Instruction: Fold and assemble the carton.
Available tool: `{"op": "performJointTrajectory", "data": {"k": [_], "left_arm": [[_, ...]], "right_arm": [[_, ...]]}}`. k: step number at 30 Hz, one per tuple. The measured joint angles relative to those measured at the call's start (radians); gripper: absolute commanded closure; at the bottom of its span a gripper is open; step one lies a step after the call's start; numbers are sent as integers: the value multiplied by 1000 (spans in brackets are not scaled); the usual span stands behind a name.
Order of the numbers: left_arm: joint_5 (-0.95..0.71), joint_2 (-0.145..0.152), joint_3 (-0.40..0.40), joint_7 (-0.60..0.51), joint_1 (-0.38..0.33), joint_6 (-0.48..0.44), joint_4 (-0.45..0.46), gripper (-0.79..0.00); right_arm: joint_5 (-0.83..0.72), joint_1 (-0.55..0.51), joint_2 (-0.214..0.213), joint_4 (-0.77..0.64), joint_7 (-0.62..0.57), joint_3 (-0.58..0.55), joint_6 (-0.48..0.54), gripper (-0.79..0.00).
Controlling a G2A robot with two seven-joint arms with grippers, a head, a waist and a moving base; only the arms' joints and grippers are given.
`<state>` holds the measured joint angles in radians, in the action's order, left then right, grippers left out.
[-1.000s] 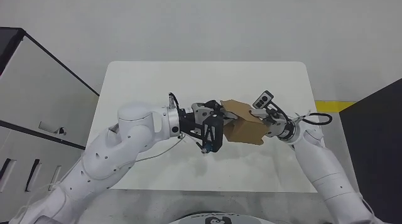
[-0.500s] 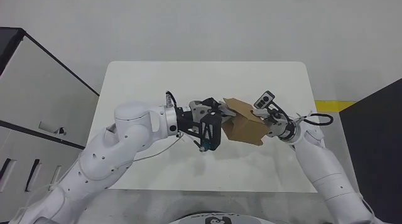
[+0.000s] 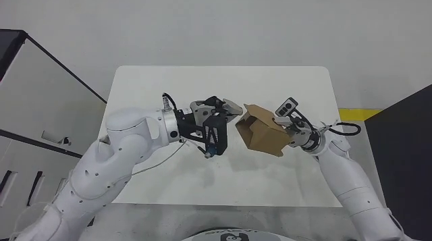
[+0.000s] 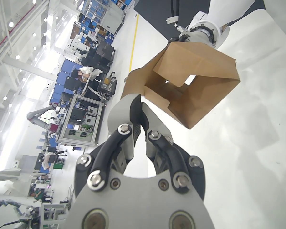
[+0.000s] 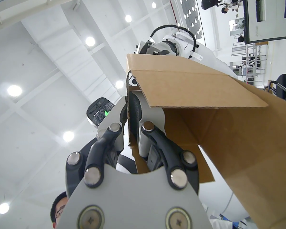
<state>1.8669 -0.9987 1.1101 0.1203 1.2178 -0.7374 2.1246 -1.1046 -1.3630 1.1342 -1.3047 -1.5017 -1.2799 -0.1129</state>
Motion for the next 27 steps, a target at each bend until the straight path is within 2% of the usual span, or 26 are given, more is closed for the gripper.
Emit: {"op": "performJointTrajectory", "data": {"k": [8, 12, 17, 27], "left_arm": [[11, 7, 49, -6, -2, -16, 67, 0], [44, 5, 12, -12, -31, -48, 88, 0], [61, -2, -41, -36, -63, -58, 66, 0], [42, -7, -60, -74, -76, -72, 56, 0]], "right_arm": [[22, -6, -3, 2, 6, -9, 10, 0], [47, -8, -6, -2, 13, -14, 20, 0], [60, -14, -8, -9, 20, -20, 32, 0], [15, -23, -9, -8, -11, -40, 57, 0]]}}
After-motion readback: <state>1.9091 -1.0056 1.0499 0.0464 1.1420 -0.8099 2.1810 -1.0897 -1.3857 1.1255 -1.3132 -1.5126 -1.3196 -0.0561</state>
